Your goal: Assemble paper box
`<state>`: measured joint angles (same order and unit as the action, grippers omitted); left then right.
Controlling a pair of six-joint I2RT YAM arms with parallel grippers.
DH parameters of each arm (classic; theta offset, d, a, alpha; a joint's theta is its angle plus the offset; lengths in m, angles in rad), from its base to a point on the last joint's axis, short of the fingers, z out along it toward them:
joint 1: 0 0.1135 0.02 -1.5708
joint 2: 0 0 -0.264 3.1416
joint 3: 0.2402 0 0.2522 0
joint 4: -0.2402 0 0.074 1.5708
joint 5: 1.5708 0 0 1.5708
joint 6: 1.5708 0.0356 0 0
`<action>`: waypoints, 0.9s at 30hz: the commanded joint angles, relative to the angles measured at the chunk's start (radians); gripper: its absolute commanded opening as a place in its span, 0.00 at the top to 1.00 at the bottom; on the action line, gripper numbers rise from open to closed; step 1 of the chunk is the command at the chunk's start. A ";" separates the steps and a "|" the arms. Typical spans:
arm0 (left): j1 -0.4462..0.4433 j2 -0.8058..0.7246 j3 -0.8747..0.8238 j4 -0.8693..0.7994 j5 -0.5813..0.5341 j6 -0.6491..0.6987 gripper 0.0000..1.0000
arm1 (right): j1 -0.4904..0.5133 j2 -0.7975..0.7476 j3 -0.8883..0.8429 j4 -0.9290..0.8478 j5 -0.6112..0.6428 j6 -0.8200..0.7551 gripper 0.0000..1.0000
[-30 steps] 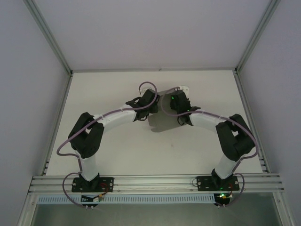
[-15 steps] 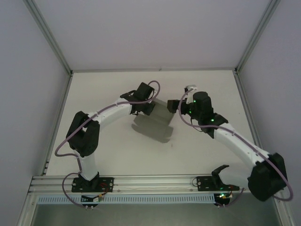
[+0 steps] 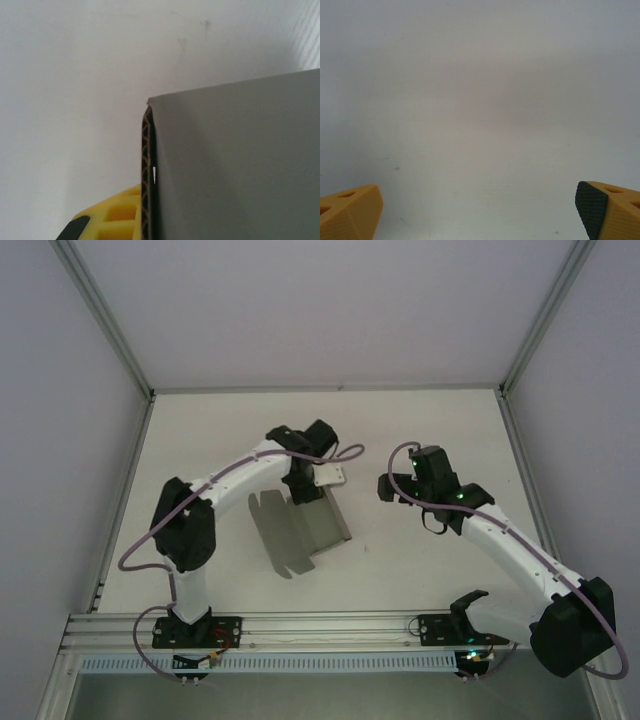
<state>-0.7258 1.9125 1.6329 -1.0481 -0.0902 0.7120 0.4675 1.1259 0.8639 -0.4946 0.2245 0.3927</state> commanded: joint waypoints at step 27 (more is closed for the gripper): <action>-0.150 0.340 0.123 0.080 -0.391 -0.084 0.66 | -0.104 -0.058 -0.074 -0.011 -0.020 0.025 0.00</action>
<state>-0.8753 2.2826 1.7782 -0.9913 -0.5446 0.6476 0.3668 1.0695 0.7948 -0.5312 0.2401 0.4110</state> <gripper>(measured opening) 0.293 0.998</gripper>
